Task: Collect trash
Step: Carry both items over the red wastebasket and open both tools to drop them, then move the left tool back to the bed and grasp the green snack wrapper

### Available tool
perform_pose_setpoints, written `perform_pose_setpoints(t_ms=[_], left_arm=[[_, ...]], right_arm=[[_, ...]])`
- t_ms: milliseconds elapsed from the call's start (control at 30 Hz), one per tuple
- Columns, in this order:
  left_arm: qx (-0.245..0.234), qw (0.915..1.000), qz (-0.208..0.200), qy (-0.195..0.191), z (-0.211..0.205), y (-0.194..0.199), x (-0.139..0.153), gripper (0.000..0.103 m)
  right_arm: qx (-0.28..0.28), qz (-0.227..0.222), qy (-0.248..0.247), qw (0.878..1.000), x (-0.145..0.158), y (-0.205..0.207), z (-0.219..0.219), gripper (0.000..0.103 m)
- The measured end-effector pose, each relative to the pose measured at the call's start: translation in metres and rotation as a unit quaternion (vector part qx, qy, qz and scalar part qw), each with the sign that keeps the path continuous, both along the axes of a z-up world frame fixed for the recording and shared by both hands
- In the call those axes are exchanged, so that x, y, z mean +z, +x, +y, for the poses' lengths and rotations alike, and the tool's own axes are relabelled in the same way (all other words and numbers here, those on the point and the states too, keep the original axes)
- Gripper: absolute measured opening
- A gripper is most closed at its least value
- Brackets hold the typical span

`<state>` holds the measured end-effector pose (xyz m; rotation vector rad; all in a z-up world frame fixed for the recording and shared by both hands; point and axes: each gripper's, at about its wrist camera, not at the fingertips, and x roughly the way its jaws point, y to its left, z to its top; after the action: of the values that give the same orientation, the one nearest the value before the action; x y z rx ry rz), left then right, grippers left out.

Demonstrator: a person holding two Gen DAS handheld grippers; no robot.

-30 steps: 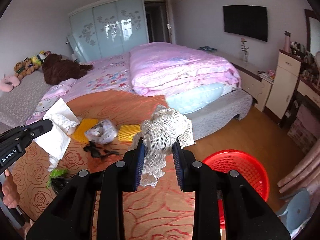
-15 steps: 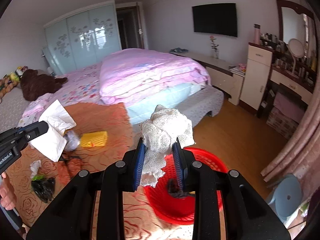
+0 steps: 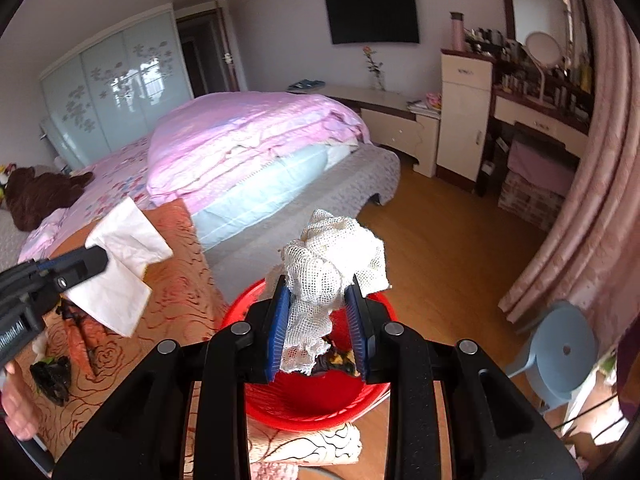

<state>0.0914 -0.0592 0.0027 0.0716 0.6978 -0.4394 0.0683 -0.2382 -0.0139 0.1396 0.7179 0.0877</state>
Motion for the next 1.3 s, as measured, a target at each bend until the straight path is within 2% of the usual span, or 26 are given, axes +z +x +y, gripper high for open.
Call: perform_pose_setpoints(t_ms=[433,533,633,700,733,767,900,1300], left_arm=[[-0.034,0.9973,0.063,0.013,-0.033,0.021,-0.049,0.007],[-0.037,0.9964,0.075,0.012,-0.037,0.024,-0.055,0.01],[-0.039,0.9961,0.078,0.011,-0.037,0.023,-0.058,0.018],[-0.037,0.9961,0.079,0.011,-0.037,0.022,-0.059,0.034],[-0.031,0.9962,0.081,0.01,-0.036,0.022,-0.059,0.047],[-0.025,0.9966,0.079,0.008,-0.034,0.022,-0.058,0.054],[-0.018,0.9973,0.069,0.013,-0.031,0.021,-0.055,0.061],[0.003,0.999,0.04,0.017,-0.018,0.008,-0.041,0.068]], right_arm=[[-0.008,0.066,0.015,0.998,-0.04,0.019,-0.009,0.029],[-0.005,0.07,0.015,0.997,-0.043,0.021,-0.008,0.029],[-0.005,0.074,0.016,0.997,-0.046,0.022,-0.008,0.029],[-0.006,0.076,0.016,0.997,-0.046,0.022,-0.008,0.029],[-0.007,0.077,0.017,0.997,-0.047,0.022,-0.009,0.029],[-0.007,0.078,0.018,0.997,-0.047,0.022,-0.011,0.03],[-0.01,0.075,0.023,0.997,-0.046,0.021,-0.011,0.047],[-0.014,0.074,0.021,0.997,-0.043,0.022,-0.012,0.049]])
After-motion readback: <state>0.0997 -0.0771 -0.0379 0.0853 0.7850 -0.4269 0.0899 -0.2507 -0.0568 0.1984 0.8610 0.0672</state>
